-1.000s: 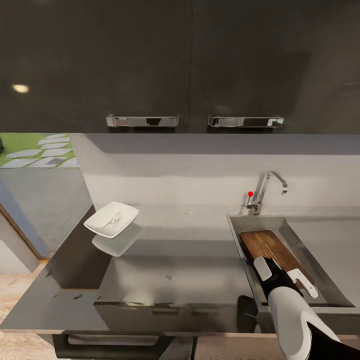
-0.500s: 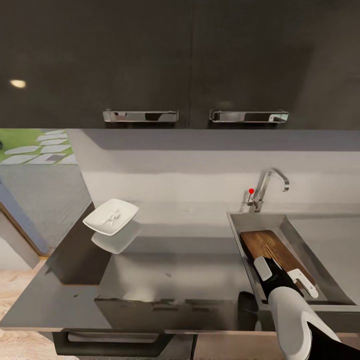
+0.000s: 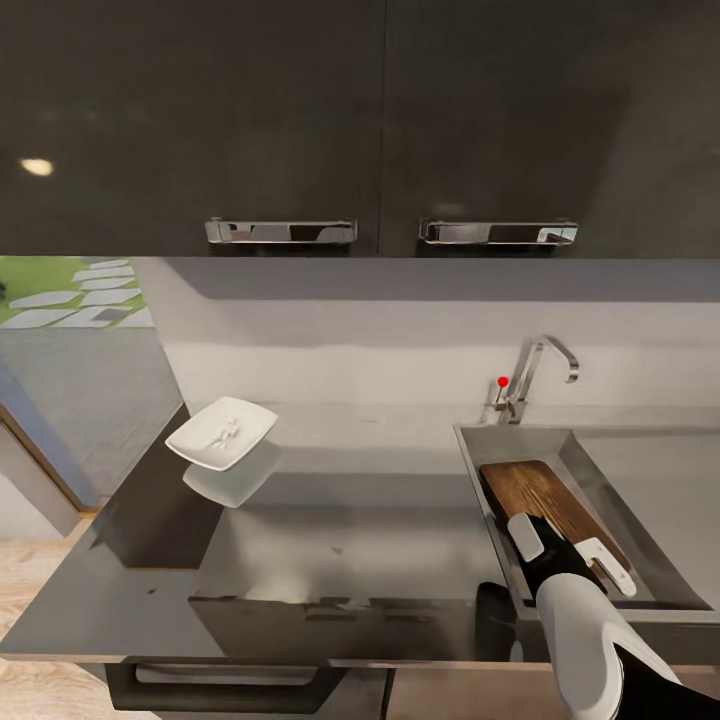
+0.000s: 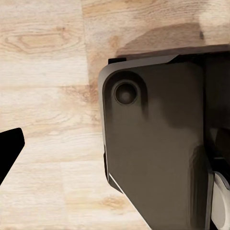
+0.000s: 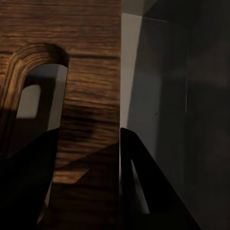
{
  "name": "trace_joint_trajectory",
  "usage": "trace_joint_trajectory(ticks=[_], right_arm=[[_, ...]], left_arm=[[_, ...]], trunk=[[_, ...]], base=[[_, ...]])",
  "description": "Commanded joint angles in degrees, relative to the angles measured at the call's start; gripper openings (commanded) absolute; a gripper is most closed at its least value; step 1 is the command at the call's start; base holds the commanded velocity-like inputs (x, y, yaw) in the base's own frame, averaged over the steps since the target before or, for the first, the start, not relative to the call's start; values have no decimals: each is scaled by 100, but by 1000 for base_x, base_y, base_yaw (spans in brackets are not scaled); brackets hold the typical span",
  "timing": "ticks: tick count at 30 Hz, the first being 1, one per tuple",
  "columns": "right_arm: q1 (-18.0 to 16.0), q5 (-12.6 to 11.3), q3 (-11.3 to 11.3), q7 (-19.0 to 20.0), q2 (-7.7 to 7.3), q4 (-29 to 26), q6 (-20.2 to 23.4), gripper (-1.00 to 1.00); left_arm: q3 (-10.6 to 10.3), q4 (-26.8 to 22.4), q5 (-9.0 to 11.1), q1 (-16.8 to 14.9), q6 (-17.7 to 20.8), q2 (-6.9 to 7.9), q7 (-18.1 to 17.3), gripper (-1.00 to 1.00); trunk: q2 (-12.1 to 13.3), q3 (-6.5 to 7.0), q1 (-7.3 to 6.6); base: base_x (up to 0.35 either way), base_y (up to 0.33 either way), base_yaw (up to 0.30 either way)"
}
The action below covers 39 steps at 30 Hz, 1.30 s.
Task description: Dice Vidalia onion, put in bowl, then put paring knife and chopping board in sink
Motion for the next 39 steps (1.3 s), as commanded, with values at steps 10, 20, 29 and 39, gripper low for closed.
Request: trace_joint_trajectory(ticks=[10,20,29,39], right_arm=[[-5,-33,-13,12,5,-8,-48,-100],[-5,-33,-13,15,5,-8,-48,-100],[-5,-33,-13,15,5,-8,-48,-100],[-5,-33,-7,15,5,-8,-53,-100]], left_arm=[[-46,22,43,-9,-46,-3,4,100],[-47,22,43,-10,-47,-3,4,100],[-50,22,43,-9,-47,-3,4,100],[-48,22,43,-11,-47,-3,4,100]], trunk=[[-12,-12,3],[-12,-12,3],[-12,-12,3],[-12,-12,3]], base=[[38,0,0],[170,0,0],[10,0,0],[0,0,0]])
